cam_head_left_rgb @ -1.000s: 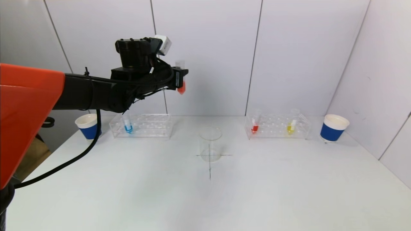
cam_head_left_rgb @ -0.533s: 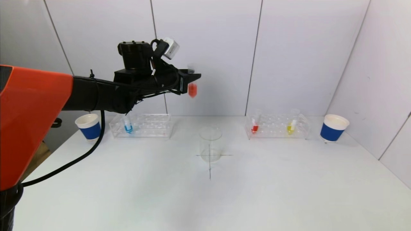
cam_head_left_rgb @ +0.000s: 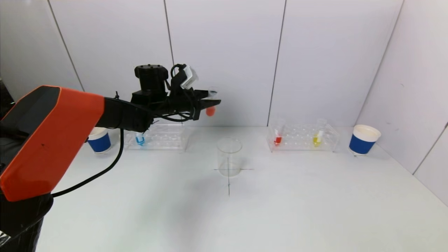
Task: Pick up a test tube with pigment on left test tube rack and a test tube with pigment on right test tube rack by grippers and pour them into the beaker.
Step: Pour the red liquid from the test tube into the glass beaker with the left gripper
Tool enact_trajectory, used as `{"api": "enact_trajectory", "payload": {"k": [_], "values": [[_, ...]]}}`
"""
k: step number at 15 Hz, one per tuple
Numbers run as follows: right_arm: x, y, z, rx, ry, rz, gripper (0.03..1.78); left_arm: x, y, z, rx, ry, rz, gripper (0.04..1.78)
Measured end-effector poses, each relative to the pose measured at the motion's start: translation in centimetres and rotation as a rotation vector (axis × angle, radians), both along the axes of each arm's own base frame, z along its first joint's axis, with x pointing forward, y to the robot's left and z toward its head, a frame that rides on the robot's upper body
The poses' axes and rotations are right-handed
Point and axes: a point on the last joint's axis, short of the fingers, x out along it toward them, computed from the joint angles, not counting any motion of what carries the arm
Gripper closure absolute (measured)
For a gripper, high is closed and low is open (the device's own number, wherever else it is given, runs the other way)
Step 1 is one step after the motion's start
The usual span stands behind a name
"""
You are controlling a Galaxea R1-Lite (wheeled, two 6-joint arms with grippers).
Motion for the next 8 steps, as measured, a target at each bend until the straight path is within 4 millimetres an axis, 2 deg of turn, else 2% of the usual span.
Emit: {"api": "enact_trajectory", "payload": {"k": [4, 8], "values": [[0.0, 0.0, 0.0, 0.000, 0.000, 0.001, 0.05, 0.7, 0.0, -2.2, 0.064, -0.106, -0.112, 1.37], [0.0, 0.0, 0.0, 0.000, 0.000, 0.000, 0.05, 0.9, 0.0, -3.5, 0.117, -0.227, -0.189, 1.37]]}}
